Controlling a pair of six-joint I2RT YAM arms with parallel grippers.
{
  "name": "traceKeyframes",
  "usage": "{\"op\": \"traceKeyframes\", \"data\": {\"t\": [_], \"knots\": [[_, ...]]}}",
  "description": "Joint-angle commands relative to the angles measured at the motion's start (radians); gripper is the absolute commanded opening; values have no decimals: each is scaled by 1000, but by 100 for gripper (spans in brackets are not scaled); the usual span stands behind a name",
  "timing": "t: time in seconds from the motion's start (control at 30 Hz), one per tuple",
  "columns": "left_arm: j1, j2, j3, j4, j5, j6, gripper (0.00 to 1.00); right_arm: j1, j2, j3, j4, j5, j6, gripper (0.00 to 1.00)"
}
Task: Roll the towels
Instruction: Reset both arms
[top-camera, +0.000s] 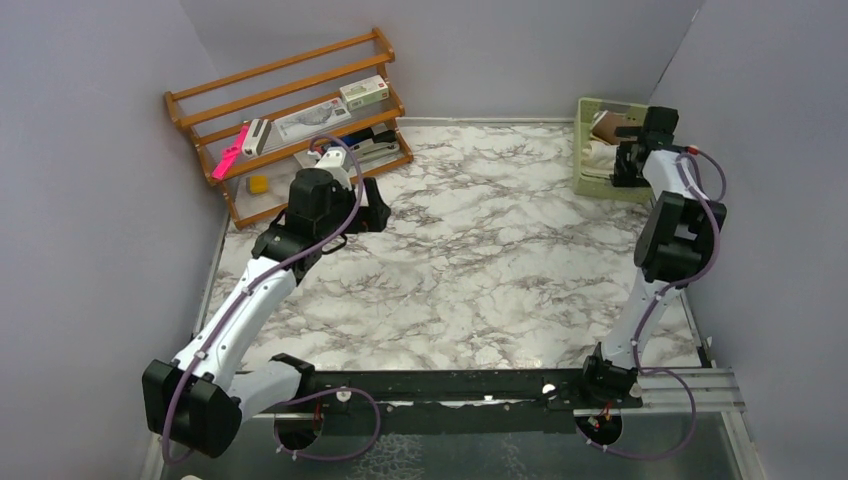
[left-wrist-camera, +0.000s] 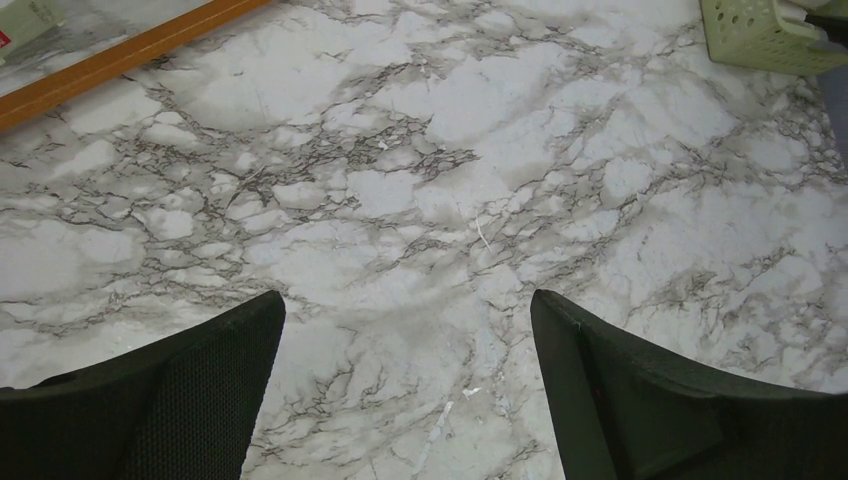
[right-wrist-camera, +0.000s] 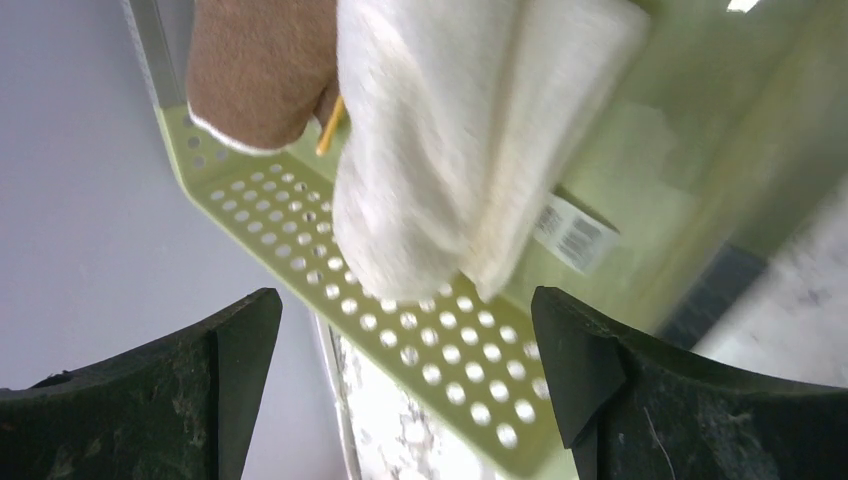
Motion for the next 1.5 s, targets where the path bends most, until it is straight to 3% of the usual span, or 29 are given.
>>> {"op": "traceKeyframes", "data": {"t": [0.0, 0.1, 0.13, 0.3, 0.37, 0.47, 0.57, 0.67, 0.7, 0.93, 1.47], "knots": [[5, -64, 13, 34, 36, 20, 97, -4, -216, -191, 128, -16, -14, 98], [5, -113, -9, 48, 21, 55, 99, -2, -422, -407, 278, -35, -37, 98], [5, -129, -15, 48, 6, 63, 99, -2, -493, -498, 399, -63, -69, 98], [5, -164, -30, 62, -57, 87, 99, 3, -846, -966, 1014, -342, -257, 96], [5, -172, -51, 92, -38, 104, 99, 7, -908, -1055, 1140, -498, -344, 94], [5, -197, -88, 155, 4, 129, 99, 112, -958, -1037, 991, -603, -610, 91], [5, -216, -105, 173, 16, 148, 99, 317, -1003, -1070, 925, -582, -895, 92], [5, -217, -113, 169, 12, 151, 99, 518, -1021, -1092, 876, -540, -1064, 93], [5, -213, -112, 162, 7, 151, 99, 570, -1020, -1099, 873, -515, -1090, 98], [5, -215, -99, 112, -43, 161, 99, 827, -957, -1114, 754, -226, -1087, 100], [5, -277, -129, 153, -58, 174, 99, 840, -988, -1159, 812, -185, -973, 100]]}}
